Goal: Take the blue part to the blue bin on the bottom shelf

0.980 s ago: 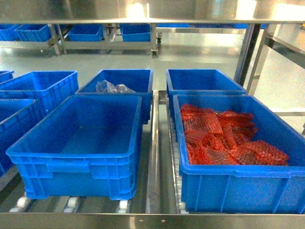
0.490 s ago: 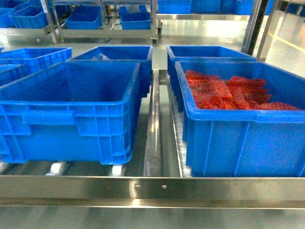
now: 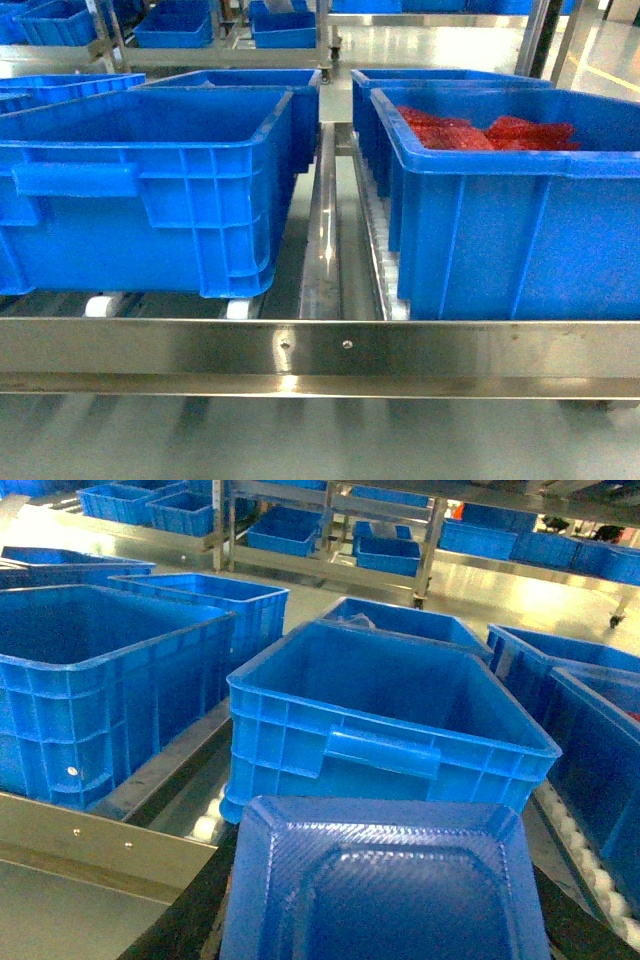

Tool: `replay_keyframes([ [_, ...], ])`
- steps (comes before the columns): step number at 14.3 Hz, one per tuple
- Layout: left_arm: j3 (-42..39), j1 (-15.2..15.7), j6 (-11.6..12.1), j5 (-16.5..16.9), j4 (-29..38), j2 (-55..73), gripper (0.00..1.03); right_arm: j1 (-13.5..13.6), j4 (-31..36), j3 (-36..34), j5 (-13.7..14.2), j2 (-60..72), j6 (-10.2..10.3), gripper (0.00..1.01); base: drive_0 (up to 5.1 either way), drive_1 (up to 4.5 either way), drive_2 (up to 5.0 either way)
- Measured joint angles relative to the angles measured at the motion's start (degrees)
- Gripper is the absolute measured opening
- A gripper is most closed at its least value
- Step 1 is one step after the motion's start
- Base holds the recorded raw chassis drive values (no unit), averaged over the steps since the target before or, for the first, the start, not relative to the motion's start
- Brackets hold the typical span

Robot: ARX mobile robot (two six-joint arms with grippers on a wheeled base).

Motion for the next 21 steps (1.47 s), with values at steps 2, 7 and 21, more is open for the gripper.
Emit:
replay_keyframes([
  [2,0.0,0.0,0.0,0.0,0.1,0.0,0.43,0.0,0.2,0.0,0.0,0.0,0.0,0.98,0.0,1.99,-2.1],
  [7,0.0,0.0,0.0,0.0,0.3,-0.1,0.43,0.0,0.2,0.0,0.0,0.0,0.0,0.98,-0.1,4.00,-4.1],
  [21,0.0,0.0,0.0,0.1,0.2,0.2,0.43,0.0,0.1,0.0,0.0,0.0,0.0,0.98,0.0,1.44,-1.5],
])
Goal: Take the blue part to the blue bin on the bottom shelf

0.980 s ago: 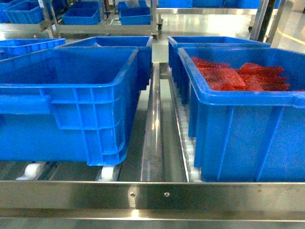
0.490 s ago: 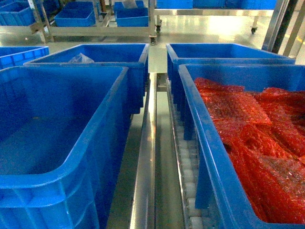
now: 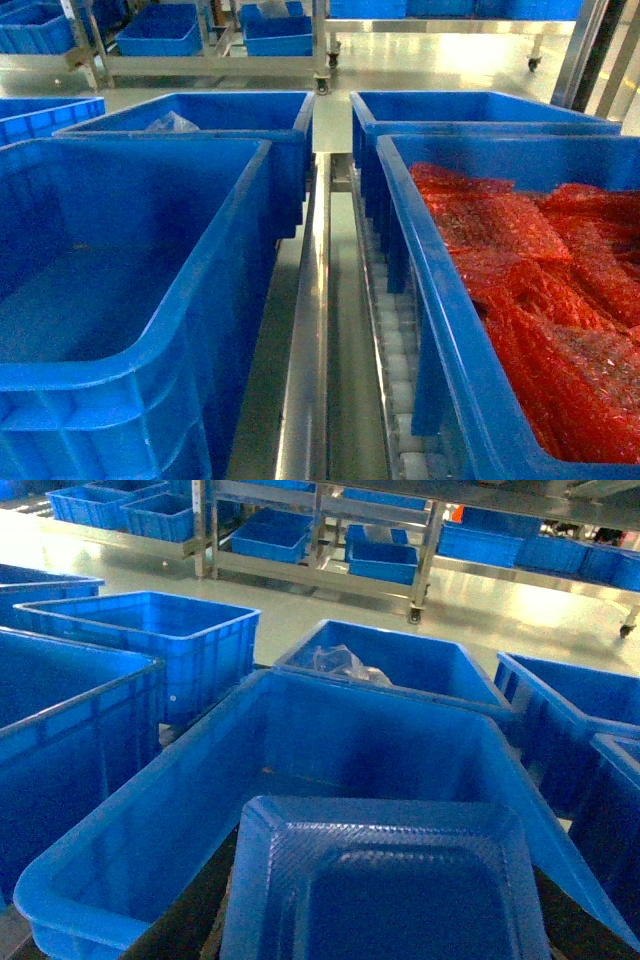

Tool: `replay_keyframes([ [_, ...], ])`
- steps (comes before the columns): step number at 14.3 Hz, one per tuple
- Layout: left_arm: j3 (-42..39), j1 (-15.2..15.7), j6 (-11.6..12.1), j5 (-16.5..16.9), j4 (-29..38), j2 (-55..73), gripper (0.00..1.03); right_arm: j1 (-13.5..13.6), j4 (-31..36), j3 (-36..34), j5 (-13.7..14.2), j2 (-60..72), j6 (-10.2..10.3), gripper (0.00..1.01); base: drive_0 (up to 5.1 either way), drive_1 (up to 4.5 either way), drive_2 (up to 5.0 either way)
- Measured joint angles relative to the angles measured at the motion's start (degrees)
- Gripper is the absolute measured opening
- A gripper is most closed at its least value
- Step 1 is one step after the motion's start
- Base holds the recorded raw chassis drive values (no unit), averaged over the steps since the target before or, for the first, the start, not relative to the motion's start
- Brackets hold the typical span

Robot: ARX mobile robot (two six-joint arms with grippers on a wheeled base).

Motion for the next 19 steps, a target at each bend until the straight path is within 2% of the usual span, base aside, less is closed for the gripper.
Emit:
replay_keyframes([
  [19,0.0,0.0,0.0,0.0,0.0,0.0,0.43,0.0,0.0,0.0,0.0,0.0,0.0,0.98,0.0,0.00,0.0],
])
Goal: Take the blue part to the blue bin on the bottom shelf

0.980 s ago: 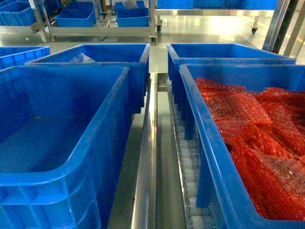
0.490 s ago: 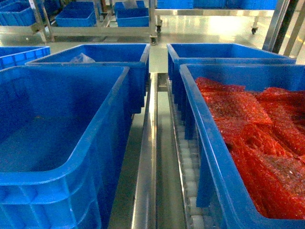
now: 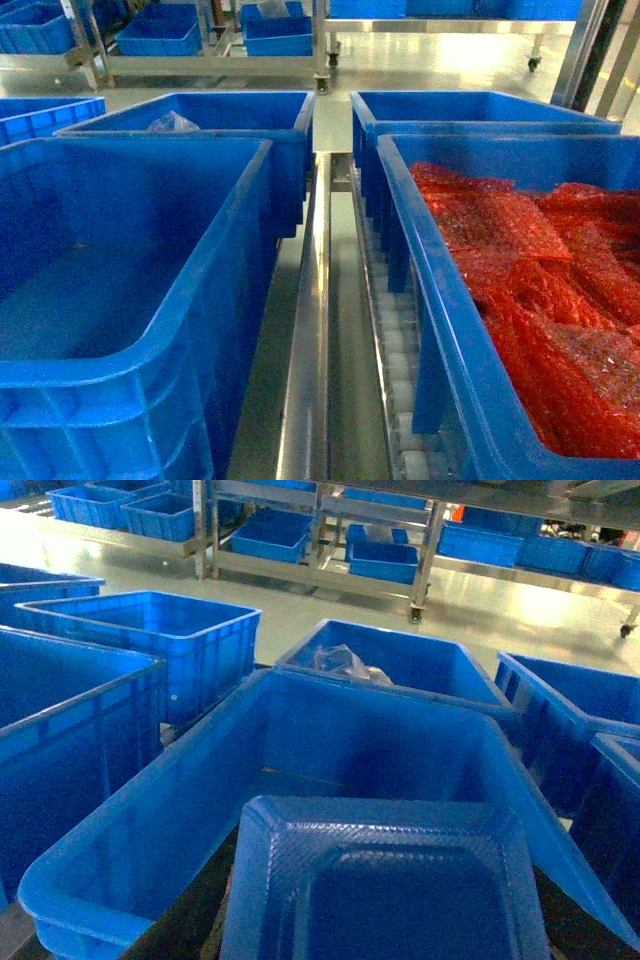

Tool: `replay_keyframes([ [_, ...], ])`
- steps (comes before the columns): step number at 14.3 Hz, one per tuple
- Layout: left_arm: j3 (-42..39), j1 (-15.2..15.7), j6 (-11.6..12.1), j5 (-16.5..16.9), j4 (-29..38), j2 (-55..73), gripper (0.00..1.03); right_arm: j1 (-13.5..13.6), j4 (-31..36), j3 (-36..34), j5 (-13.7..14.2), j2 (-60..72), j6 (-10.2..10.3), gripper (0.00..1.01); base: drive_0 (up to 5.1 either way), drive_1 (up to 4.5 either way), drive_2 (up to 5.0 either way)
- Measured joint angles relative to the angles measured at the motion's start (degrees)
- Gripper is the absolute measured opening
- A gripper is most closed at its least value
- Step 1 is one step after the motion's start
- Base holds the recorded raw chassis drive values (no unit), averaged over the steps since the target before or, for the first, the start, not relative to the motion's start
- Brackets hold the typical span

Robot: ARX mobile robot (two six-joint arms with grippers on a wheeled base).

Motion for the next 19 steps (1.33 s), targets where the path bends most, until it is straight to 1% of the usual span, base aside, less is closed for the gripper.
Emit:
replay_keyframes([
  [6,0.0,0.0,0.0,0.0,0.0,0.0,0.43,0.0,0.0,0.0,0.0,0.0,0.0,0.98,0.0,0.00,0.0],
  [7,0.9,-0.7,0.5,-1.3,-4.0,0.4,0.43,0.0,0.0,0.0,0.0,0.0,0.0,0.98,0.0,0.00,0.0],
  [8,1.4,-3.7,1.5,-3.3,-6.8,2.3,0.43,0.0,0.0,0.0,0.0,0.0,0.0,0.98,0.0,0.00,0.0],
  [9,1.8,-4.7,1.5,-1.5,-2.4,5.4,0.43,0.0,0.0,0.0,0.0,0.0,0.0,0.98,0.0,0.00,0.0],
  [10,4.8,-0.9,1.6,3.0,6.3,14.3,0.43,0.0,0.0,0.0,0.0,0.0,0.0,0.98,0.0,0.00,0.0],
  [11,7.2,1.3,2.4,6.2,13.7,22.3,0.43,0.0,0.0,0.0,0.0,0.0,0.0,0.98,0.0,0.00,0.0],
  [12,9.2,2.8,3.4,9.6,20.0,30.3,0.43,0.0,0.0,0.0,0.0,0.0,0.0,0.98,0.0,0.00,0.0],
  [13,11.1,4.1,3.5,11.7,24.8,38.2,0.43,0.0,0.0,0.0,0.0,0.0,0.0,0.98,0.0,0.00,0.0],
  [14,13.0,4.4,3.5,13.2,27.1,44.6,0.43,0.0,0.0,0.0,0.0,0.0,0.0,0.98,0.0,0.00,0.0],
  [15,13.8,4.5,3.5,13.4,27.7,47.7,0.44,0.0,0.0,0.0,0.0,0.0,0.0,0.98,0.0,0.00,0.0],
  [16,14.2,4.5,3.6,13.6,27.7,49.5,0.48,0.0,0.0,0.0,0.0,0.0,0.0,0.98,0.0,0.00,0.0],
  [17,14.4,4.1,3.6,14.3,27.3,52.4,0.59,0.0,0.0,0.0,0.0,0.0,0.0,0.98,0.0,0.00,0.0],
  [19,14.4,3.9,3.6,14.5,27.9,51.6,0.84,0.0,0.0,0.0,0.0,0.0,0.0,0.98,0.0,0.00,0.0],
])
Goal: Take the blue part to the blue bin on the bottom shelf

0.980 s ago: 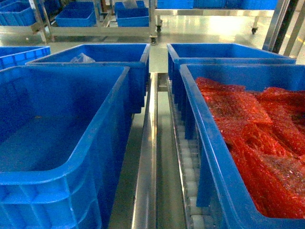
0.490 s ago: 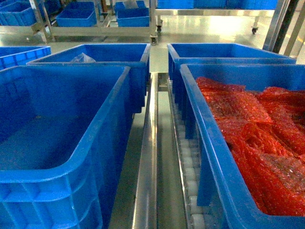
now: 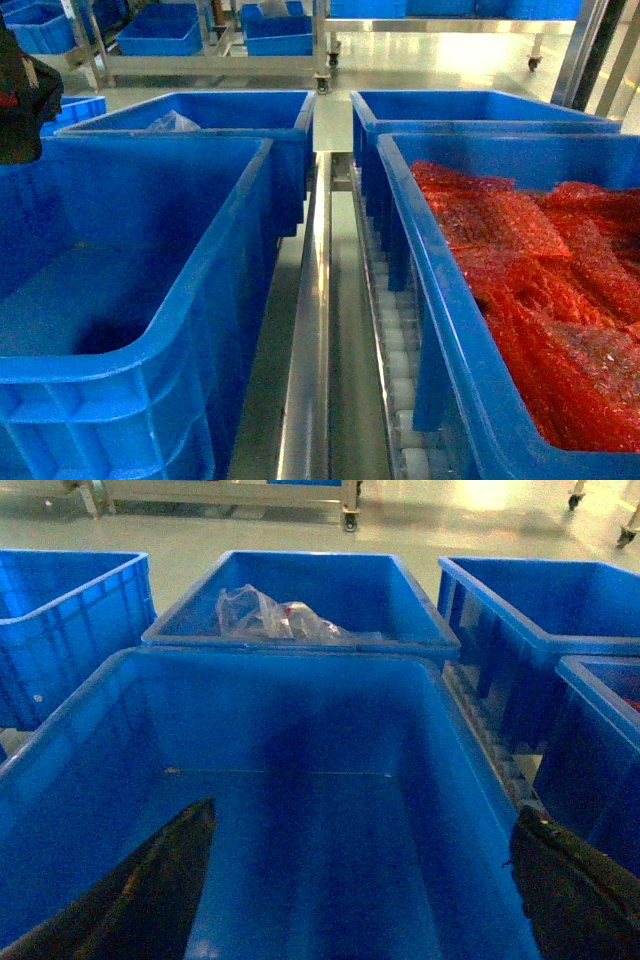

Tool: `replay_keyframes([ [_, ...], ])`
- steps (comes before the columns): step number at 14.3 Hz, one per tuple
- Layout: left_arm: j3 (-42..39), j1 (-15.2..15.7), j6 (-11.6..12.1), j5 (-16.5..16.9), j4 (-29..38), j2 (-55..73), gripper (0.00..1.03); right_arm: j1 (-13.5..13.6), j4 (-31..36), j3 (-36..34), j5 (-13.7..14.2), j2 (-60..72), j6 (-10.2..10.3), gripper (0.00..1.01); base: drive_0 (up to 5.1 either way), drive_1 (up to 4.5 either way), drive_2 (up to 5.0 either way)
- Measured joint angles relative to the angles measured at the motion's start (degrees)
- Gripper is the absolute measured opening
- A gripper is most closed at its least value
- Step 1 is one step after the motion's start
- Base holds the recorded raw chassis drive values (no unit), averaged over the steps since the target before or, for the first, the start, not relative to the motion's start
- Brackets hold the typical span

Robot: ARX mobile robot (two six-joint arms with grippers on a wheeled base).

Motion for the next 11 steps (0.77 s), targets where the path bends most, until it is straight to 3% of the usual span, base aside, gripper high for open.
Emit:
replay_keyframes([
  [1,0.0,0.0,0.0,-0.1,0.0,-0.3,0.97,0.0,0.0,0.0,0.0,0.0,0.0,0.98,0.0,0.00,0.0],
  [2,0.0,0.1,0.1,-0.1,-0.2,-0.1,0.98,0.0,0.0,0.0,0.0,0.0,0.0,0.98,0.0,0.00,0.0],
  [3,-3.3,1.0,1.8,0.7,11.3,0.1,0.85,0.0,0.0,0.0,0.0,0.0,0.0,0.98,0.0,0.00,0.0],
  [4,-7.7,2.4,2.6,1.8,16.3,-2.3,0.73,0.0,0.0,0.0,0.0,0.0,0.0,0.98,0.0,0.00,0.0],
  [9,-20.2,8.8,3.0,7.8,16.1,-15.0,0.03,0.0,0.0,0.0,0.0,0.0,0.0,0.98,0.0,0.00,0.0],
  [11,-23.0,10.5,3.0,9.4,13.7,-20.0,0.02,0.0,0.0,0.0,0.0,0.0,0.0,0.98,0.0,0.00,0.0],
])
